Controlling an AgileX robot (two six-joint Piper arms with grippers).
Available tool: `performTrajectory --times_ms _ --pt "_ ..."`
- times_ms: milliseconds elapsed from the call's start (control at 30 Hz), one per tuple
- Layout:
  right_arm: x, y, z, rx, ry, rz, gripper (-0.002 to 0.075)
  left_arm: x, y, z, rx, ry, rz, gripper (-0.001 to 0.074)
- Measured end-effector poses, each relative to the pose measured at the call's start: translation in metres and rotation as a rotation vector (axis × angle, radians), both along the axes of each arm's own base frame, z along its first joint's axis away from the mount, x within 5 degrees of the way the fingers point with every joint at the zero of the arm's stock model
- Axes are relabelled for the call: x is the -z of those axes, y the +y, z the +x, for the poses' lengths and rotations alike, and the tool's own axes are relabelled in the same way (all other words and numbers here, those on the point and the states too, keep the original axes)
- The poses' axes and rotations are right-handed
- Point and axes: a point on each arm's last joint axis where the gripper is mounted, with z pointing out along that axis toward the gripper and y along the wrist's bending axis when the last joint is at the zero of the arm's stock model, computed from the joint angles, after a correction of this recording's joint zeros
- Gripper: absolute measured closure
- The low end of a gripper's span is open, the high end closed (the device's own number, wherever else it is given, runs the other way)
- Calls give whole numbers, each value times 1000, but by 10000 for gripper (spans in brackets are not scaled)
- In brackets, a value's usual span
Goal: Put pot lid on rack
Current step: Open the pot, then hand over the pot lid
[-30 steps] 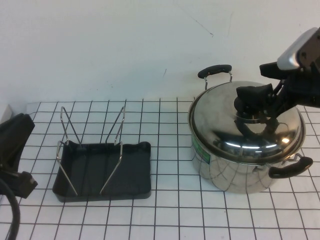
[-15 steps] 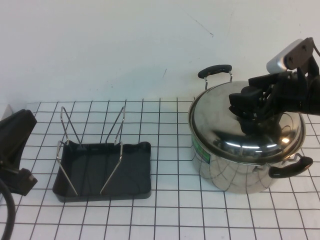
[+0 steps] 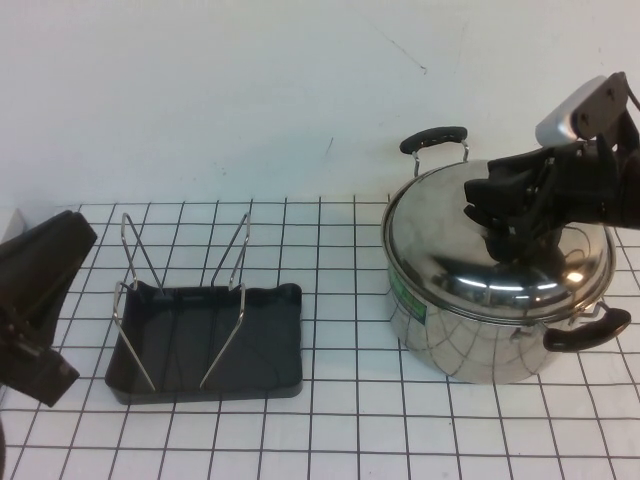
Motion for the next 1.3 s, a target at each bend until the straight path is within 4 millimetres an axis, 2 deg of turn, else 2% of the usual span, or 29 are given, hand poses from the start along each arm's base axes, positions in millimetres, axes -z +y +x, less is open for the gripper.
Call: performTrajectory --times_ms 167,300,400,467,533,600,733,800,1000,1233,1300 --pt "-25 2 -10 -33 -62 26 393 -5 -5 -5 86 -43 -37 737" --pt "-65 1 -28 -46 -168 49 393 -9 -10 -11 171 -48 -101 737" --pt "-99 2 -50 -96 -248 103 393 -11 -11 -13 220 8 -190 725" --pt "-118 5 -67 -170 -294 151 393 -11 -12 -13 250 78 -273 682" --pt "-135 12 -87 -277 -341 199 393 -11 -12 -14 275 149 -354 601" --pt "-146 19 -102 -361 -375 224 393 -12 -12 -13 299 231 -450 478" --pt "-155 39 -116 -473 -411 235 393 -12 -12 -12 348 349 -594 260" --pt "-155 51 -120 -511 -408 237 393 -11 -13 -9 375 399 -644 204" --pt "-155 90 -129 -603 -409 235 393 -7 -16 -4 434 483 -710 167" --pt "-157 128 -136 -679 -411 239 393 -8 -17 -4 454 481 -714 168" --pt "-159 135 -136 -690 -415 241 393 -9 -17 -5 462 465 -701 193"
